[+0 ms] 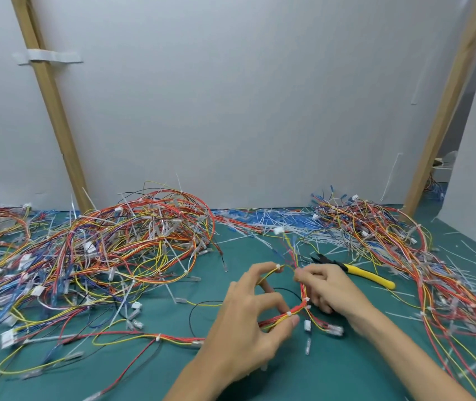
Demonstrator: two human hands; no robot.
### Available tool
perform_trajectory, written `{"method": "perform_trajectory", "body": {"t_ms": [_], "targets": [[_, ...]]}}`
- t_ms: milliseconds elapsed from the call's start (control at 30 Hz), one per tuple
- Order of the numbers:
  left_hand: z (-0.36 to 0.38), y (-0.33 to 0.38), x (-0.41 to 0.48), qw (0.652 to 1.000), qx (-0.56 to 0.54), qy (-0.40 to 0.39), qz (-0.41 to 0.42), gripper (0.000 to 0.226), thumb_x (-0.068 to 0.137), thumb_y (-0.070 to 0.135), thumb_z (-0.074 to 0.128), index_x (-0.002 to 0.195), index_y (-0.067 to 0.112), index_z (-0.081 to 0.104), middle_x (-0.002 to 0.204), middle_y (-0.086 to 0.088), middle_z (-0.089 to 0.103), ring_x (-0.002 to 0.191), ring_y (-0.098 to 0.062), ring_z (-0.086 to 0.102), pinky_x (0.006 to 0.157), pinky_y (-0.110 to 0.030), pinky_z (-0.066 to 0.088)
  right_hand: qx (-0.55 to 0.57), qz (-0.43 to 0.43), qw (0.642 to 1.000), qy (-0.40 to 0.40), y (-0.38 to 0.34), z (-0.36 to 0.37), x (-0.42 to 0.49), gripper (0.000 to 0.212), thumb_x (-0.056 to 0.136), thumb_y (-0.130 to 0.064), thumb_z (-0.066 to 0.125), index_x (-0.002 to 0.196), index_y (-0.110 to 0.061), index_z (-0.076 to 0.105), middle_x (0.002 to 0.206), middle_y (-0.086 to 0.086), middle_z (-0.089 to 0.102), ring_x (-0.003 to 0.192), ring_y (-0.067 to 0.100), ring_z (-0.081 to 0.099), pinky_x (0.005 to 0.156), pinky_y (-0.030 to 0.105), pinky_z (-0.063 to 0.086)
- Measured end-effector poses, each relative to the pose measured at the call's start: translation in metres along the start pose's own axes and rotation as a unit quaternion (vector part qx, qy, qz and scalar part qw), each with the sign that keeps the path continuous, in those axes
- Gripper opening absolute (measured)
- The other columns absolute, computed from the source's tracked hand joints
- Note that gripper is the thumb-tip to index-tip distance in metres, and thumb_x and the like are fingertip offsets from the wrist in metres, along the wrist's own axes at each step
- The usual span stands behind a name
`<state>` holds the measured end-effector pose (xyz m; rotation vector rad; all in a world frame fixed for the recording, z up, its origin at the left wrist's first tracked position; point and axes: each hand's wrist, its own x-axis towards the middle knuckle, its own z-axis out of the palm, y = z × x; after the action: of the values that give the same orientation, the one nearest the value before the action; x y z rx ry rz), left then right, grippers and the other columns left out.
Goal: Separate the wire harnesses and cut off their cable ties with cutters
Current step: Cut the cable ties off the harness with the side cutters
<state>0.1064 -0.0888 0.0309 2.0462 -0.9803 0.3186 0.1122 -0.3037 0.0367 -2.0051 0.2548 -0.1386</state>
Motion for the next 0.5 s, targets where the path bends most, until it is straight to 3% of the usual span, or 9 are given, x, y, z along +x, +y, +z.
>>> {"method": "perform_trajectory", "body": {"t_ms": [167,333,500], "targets": [[-0.002,0.006,0.0,0.994,0.071,0.06,0.055,0.024,0.092,0.057,0.059,0.084,0.037,0.07,0.15,0.021,0.03,0.129,-0.001,0.035,0.104,-0.024,0.025,0.182,-0.004,0.983,0.033,-0.001,-0.004,0.001,0.023,0.094,-0.029,0.066,0.086,-0.01,0.075,0.062,-0.001,0.055,0.05,0.012,0.048,0.042,0.025,0.033],[-0.001,0.009,0.002,0.987,0.109,0.101,0.055,0.024,0.092,0.05,0.06,0.077,0.033,0.069,0.147,0.016,0.037,0.132,-0.008,0.038,0.102,-0.031,0.026,0.273,0.019,0.962,0.016,-0.007,-0.012,-0.001,0.029,0.082,-0.034,0.071,0.09,-0.006,0.076,0.059,0.0,0.036,0.043,0.01,0.022,0.042,0.021,0.016],[0.001,0.012,0.001,0.981,0.121,0.148,0.025,0.016,0.083,0.039,0.064,0.07,0.028,0.066,0.143,0.01,0.042,0.132,-0.015,0.039,0.1,-0.034,0.029,0.33,-0.017,0.944,0.008,-0.025,-0.02,-0.003,0.035,0.079,-0.028,0.069,0.099,0.001,0.071,0.06,-0.003,0.035,0.04,0.005,0.021,0.044,0.022,0.01]]}}
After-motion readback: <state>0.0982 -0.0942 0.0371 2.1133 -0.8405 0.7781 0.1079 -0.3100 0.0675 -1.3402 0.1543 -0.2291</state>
